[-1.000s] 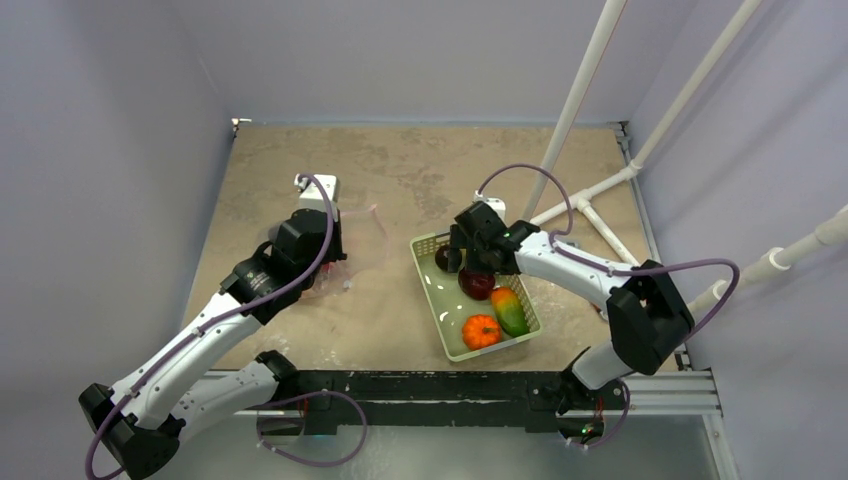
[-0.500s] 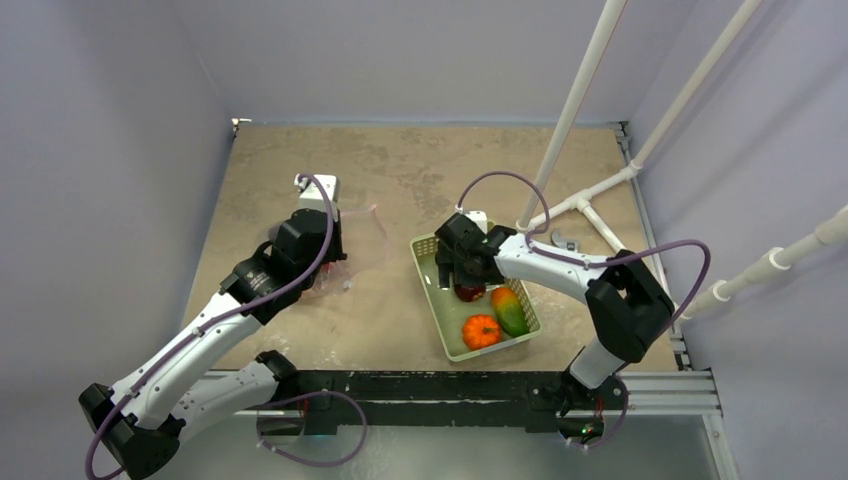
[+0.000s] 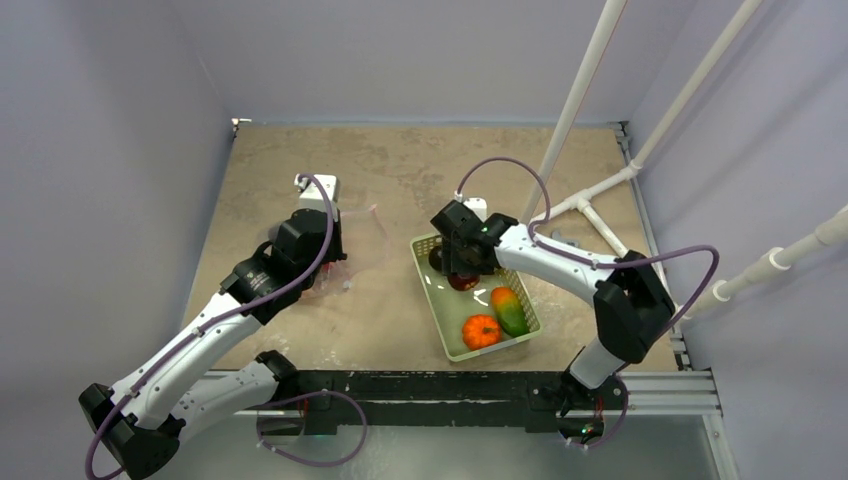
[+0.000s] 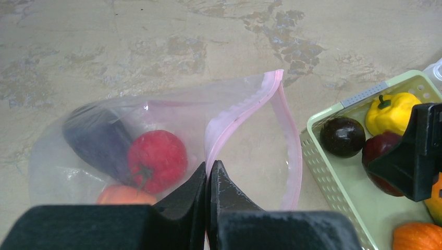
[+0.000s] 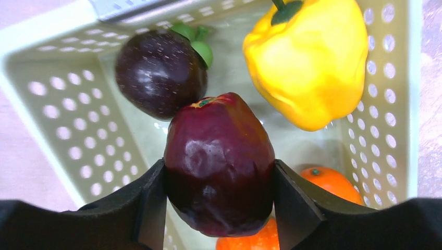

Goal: Place the food in the zip-top bag and seal the zipper
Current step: Pick up the fake vegetable from the bin, then place the fake vegetable in the zipper food storage bag.

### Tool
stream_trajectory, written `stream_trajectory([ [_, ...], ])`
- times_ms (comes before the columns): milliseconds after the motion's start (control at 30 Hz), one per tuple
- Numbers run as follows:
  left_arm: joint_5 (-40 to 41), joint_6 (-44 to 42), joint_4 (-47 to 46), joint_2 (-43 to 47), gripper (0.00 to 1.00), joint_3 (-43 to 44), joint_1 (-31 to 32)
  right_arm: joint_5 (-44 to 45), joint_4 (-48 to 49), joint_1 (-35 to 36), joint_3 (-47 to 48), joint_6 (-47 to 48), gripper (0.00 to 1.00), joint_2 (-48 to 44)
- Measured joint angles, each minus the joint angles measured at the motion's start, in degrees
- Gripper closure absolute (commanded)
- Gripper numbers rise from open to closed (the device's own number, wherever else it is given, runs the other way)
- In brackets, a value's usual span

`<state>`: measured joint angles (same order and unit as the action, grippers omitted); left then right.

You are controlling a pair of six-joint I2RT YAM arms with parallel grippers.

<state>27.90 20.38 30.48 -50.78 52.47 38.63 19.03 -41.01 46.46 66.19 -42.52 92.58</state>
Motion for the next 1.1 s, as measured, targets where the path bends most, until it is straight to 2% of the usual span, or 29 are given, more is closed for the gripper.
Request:
stream_trajectory([
  [367,-0.02,0.0,0.0,0.0,1.0,0.0,-0.13,-0.87,-0.68,0.5,12.85,0.17,0.72,-2.8],
  [833,-0.04,0.0,0.0,0.0,1.0,0.0,-0.31,-9.03,9.31,6.27,19.61,2.08,0.74,-0.26],
  [1100,-0.04,0.0,-0.02,0.0,1.0,0.0,-0.31,-11.39,14.29,9.05,24.26,2.47,0.65,6.14],
])
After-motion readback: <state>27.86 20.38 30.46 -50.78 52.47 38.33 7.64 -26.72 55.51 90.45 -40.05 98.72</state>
